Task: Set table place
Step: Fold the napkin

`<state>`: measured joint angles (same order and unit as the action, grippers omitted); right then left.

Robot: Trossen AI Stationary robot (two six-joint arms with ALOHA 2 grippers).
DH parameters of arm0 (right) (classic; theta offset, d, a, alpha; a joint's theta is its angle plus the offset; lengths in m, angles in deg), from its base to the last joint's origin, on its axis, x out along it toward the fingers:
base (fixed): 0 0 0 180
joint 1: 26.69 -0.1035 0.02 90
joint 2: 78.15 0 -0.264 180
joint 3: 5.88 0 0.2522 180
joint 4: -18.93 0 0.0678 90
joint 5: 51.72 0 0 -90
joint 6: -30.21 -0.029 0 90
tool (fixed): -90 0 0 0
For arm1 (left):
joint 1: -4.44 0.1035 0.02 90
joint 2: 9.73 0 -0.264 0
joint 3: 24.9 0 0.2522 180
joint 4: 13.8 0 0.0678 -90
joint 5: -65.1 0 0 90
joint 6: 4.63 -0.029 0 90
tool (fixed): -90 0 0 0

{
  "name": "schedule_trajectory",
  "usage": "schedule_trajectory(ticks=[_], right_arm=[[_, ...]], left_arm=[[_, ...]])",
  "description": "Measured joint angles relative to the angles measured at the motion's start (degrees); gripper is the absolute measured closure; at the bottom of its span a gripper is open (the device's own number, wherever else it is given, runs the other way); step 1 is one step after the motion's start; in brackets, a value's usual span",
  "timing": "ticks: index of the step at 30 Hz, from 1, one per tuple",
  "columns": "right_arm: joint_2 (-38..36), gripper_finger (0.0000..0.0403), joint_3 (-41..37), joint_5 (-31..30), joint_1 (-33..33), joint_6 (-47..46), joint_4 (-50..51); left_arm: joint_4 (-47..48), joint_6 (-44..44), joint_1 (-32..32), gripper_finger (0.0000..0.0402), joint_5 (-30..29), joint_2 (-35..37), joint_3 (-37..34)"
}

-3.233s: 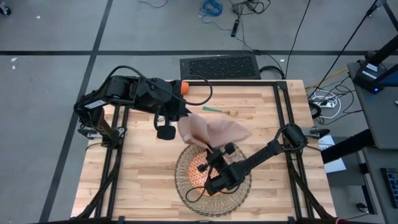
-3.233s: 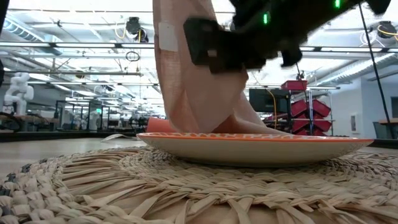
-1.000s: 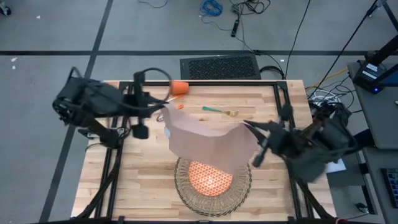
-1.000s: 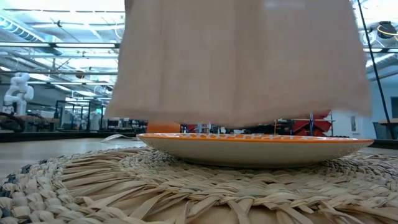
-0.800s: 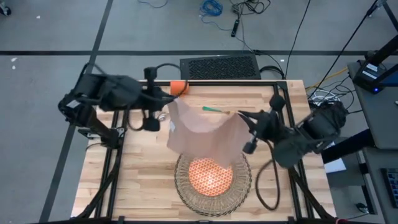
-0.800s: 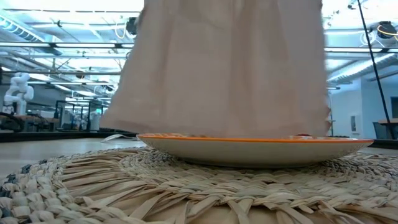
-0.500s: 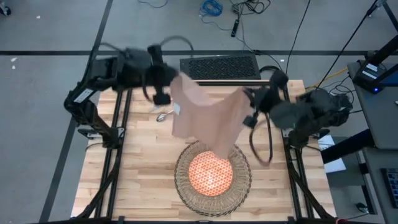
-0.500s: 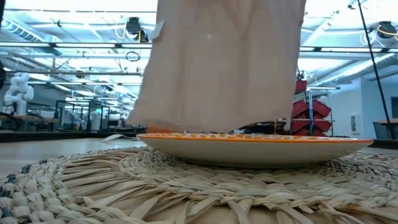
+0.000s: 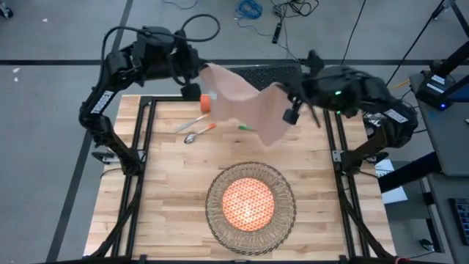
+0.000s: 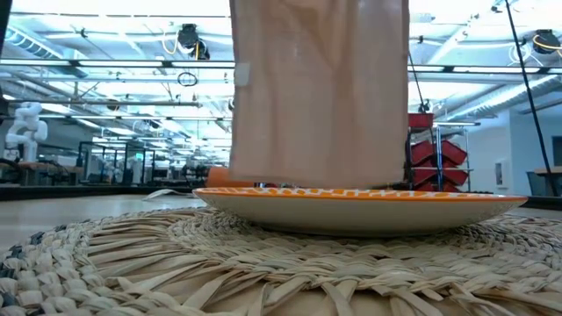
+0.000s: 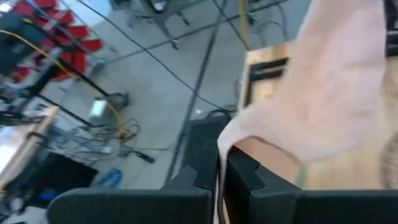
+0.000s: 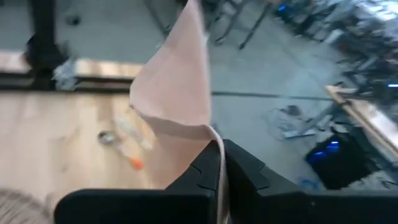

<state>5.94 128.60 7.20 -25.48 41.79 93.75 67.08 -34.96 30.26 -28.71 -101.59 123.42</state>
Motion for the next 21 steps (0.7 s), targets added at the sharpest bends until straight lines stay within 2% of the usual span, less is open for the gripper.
schedule_trajectory(ticks=[5,12,16,21], right_arm=[[0.0,0.0403,-7.8,6.2,-0.8,-2.5,0.0],[-2.5,0.0403,-21.7,9.2,-5.6,-6.4,-2.6],[-5.8,0.0403,-29.5,10.4,-9.6,-9.4,-7.5],[-9.8,0.0403,-38.0,10.4,-16.0,-14.2,-13.2]], left_arm=[[7.5,4.1,-2.3,0.0402,2.2,1.3,0.1],[20.6,12.7,-8.7,0.0402,5.0,-0.6,0.0],[20.7,16.2,-14.7,0.0402,1.6,-1.8,-0.9],[20.8,20.6,-21.0,0.0402,-3.1,-1.8,-6.3]])
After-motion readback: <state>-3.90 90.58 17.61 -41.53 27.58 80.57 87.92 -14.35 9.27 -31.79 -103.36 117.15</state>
